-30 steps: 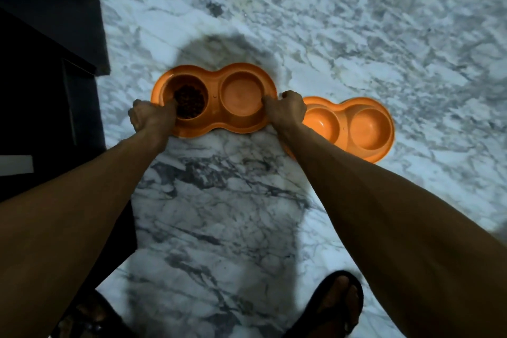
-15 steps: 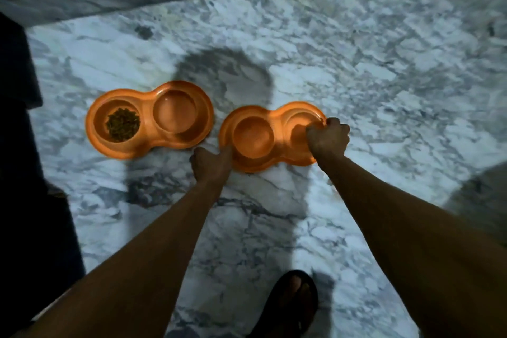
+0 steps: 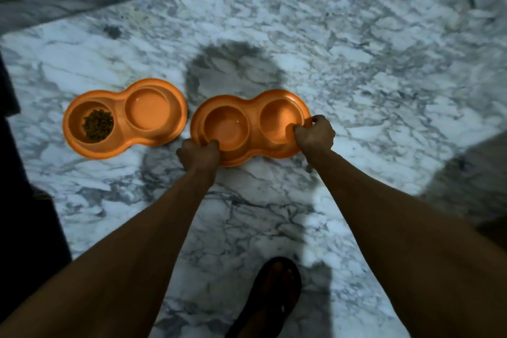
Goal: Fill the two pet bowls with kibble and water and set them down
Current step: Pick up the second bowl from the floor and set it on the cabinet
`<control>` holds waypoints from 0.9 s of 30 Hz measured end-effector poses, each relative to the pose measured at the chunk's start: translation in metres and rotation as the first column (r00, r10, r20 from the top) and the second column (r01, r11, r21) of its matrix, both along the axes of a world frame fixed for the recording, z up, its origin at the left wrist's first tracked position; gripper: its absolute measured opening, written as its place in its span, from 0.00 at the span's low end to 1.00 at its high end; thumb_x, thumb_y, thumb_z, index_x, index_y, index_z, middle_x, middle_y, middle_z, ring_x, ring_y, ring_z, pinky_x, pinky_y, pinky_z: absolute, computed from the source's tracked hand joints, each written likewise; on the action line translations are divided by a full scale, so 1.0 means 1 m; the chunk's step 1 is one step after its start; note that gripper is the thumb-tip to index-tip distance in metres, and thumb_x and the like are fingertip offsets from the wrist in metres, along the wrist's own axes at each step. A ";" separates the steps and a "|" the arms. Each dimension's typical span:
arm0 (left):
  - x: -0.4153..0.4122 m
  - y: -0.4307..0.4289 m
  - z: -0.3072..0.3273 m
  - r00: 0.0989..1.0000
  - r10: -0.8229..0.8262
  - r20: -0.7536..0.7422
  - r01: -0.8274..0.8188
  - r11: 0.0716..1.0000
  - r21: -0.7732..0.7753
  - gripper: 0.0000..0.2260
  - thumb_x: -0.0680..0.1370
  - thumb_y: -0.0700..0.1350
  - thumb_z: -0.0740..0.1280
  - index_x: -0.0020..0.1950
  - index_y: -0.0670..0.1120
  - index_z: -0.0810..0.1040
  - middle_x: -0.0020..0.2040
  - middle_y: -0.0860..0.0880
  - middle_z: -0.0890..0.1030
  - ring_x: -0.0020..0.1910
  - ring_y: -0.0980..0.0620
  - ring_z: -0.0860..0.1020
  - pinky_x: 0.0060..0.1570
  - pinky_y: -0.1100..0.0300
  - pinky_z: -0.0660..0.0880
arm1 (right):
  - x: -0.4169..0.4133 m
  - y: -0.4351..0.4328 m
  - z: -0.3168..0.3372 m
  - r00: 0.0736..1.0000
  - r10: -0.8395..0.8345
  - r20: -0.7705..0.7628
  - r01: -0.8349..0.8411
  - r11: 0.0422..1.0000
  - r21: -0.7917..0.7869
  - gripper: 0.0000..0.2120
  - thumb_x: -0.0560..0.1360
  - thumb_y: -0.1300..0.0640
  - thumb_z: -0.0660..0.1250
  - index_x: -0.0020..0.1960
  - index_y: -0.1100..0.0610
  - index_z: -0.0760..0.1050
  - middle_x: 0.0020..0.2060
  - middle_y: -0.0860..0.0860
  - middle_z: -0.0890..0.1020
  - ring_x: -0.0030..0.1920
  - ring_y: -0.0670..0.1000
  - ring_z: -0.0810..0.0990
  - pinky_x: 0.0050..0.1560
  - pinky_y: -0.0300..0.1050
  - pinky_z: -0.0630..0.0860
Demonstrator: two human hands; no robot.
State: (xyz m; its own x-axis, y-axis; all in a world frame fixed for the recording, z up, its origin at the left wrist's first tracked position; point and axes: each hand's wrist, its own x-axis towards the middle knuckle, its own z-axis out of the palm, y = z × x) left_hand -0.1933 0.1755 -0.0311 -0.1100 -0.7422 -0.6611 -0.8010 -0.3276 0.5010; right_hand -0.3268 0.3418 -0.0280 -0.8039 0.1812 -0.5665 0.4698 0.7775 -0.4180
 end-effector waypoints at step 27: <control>0.130 -0.141 0.694 0.920 0.048 -0.390 -0.179 0.934 -0.308 0.27 0.63 0.60 0.66 0.50 0.38 0.79 0.52 0.37 0.79 0.47 0.39 0.80 0.46 0.51 0.77 | 0.115 -0.148 0.720 0.976 -0.099 -0.196 0.000 0.892 -0.452 0.23 0.70 0.53 0.72 0.63 0.55 0.72 0.55 0.54 0.76 0.51 0.58 0.77 0.55 0.55 0.78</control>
